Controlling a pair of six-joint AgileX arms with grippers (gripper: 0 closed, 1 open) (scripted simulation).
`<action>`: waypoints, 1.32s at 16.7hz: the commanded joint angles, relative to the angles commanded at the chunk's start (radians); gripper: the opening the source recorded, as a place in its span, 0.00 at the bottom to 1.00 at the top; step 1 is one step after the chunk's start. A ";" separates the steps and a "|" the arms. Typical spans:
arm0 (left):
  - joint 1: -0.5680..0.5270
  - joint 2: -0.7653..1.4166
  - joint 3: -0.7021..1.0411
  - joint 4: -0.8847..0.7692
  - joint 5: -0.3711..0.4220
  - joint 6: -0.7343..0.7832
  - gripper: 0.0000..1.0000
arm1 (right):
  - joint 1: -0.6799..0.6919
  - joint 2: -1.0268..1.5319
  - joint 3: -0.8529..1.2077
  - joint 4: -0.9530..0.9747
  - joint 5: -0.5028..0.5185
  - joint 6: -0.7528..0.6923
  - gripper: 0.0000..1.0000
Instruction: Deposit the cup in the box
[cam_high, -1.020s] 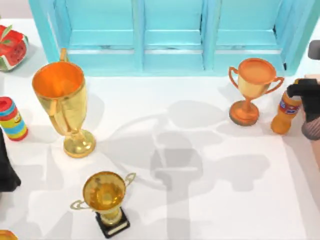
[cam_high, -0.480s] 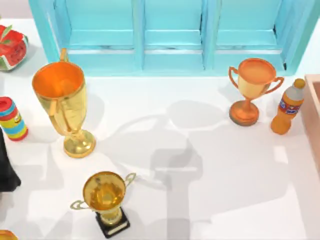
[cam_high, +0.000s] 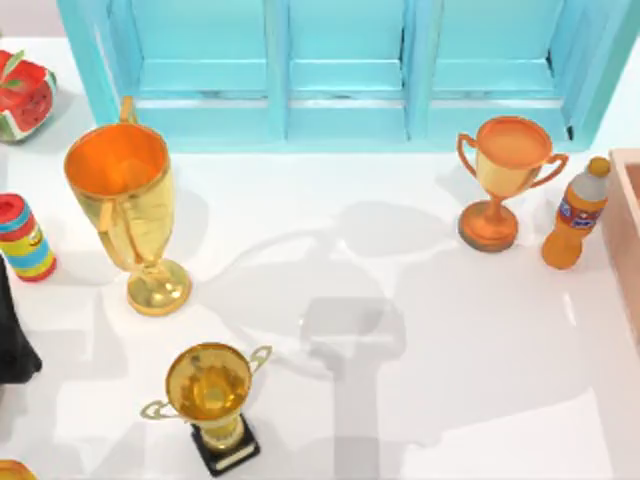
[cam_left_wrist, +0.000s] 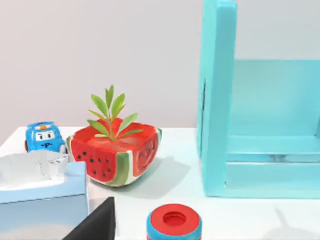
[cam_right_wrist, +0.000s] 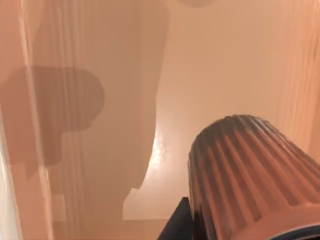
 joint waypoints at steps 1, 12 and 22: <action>0.000 0.000 0.000 0.000 0.000 0.000 1.00 | 0.000 0.000 -0.023 0.024 0.000 0.000 0.00; 0.000 0.000 0.000 0.000 0.000 0.000 1.00 | -0.004 0.010 -0.228 0.236 0.000 -0.001 0.00; 0.000 0.000 0.000 0.000 0.000 0.000 1.00 | -0.004 0.010 -0.228 0.236 0.000 -0.001 0.75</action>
